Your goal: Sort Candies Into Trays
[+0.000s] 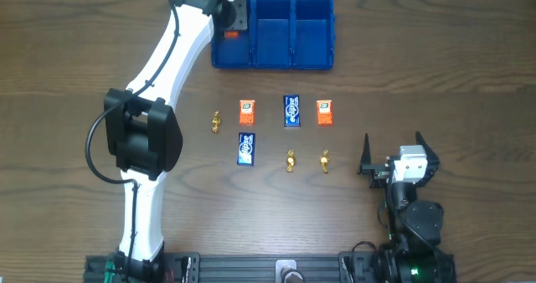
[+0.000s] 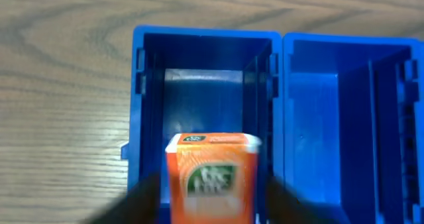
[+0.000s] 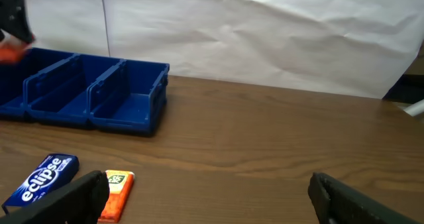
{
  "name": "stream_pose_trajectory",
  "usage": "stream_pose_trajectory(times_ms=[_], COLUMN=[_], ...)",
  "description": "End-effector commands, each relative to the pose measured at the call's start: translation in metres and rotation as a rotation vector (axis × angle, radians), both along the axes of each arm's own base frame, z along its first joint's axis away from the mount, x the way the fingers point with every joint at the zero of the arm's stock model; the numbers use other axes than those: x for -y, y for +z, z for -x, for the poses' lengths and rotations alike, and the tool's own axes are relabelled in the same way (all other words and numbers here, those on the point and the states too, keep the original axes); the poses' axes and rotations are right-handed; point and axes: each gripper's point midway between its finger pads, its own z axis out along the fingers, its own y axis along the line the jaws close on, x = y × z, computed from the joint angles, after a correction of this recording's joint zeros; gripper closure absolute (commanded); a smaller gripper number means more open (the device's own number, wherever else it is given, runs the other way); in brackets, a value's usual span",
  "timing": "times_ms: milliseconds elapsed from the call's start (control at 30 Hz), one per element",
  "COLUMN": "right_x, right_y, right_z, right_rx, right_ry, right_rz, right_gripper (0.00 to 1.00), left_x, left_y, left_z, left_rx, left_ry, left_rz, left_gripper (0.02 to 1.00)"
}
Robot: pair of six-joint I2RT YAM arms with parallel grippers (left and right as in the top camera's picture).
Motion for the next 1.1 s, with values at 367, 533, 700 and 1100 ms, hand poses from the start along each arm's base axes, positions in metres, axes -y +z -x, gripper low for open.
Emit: stream_pose_trajectory(times_ms=[367,533,700,1100], right_x=[0.001,0.001,0.001,0.001], right_y=[-0.001,-0.001,-0.001,-0.001], right_z=[0.0,0.0,0.0,0.0], right_rx=[0.0,0.0,0.001,0.0], right_ry=[-0.003,-0.003,-0.003,-0.003], right_rz=[0.009,0.009,0.009,0.009], right_gripper=[0.003,0.003,0.003,0.003], left_x=[0.006,0.029,0.033,0.033], left_y=[0.052,-0.008,-0.061,-0.127], left_z=[0.098,0.144,0.17,0.192], left_rx=[-0.003,-0.121,-0.213,-0.338], left_ry=[0.0,-0.051,-0.037,-0.018], left_rz=[0.041,-0.001,-0.027,-0.068], left_gripper=[0.115,0.119,0.123,0.165])
